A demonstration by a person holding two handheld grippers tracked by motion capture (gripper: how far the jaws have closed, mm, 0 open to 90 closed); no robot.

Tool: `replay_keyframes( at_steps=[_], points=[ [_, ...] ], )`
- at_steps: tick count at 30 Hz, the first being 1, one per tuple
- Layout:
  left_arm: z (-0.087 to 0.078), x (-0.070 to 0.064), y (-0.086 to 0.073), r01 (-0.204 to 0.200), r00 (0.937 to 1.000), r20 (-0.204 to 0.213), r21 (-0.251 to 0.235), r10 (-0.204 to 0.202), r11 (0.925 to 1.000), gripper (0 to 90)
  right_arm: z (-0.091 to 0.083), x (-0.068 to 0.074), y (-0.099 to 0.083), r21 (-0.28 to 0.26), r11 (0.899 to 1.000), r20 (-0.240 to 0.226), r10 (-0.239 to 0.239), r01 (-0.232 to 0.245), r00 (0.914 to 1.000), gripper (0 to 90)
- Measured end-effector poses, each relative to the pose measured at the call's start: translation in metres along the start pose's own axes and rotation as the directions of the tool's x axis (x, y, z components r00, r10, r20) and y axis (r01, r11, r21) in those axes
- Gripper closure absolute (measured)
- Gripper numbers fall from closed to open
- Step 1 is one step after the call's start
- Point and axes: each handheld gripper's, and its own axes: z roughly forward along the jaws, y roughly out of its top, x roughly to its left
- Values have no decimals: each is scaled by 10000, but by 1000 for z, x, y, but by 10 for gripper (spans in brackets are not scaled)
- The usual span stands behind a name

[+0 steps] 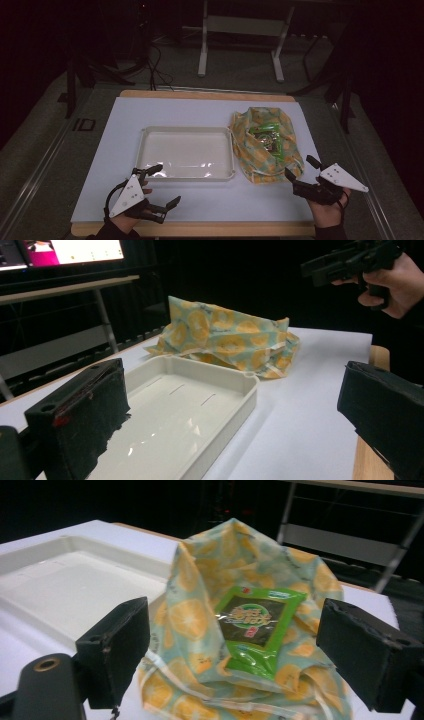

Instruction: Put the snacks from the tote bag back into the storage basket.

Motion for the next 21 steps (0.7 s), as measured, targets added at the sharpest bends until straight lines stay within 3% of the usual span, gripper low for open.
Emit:
replay_keyframes(
  at_steps=[3,8,14,21],
  points=[
    [1,-2,0,-16,10000,85,35,16,10000,4,4,1,0,574,9983,-82,79,-74,9999,193],
    [2,-4,-2,35,9998,197,94,-36,9999,4,8,4,4,760,9970,-278,145,-124,9995,192],
    [2,-7,-3,61,9997,252,180,-65,9998,4,7,6,10,958,9941,-106,-492,500,9987,189],
    [0,-12,-3,30,9995,318,253,-38,9997,4,4,4,20,770,9929,-282,-889,909,9956,191]
  ],
)
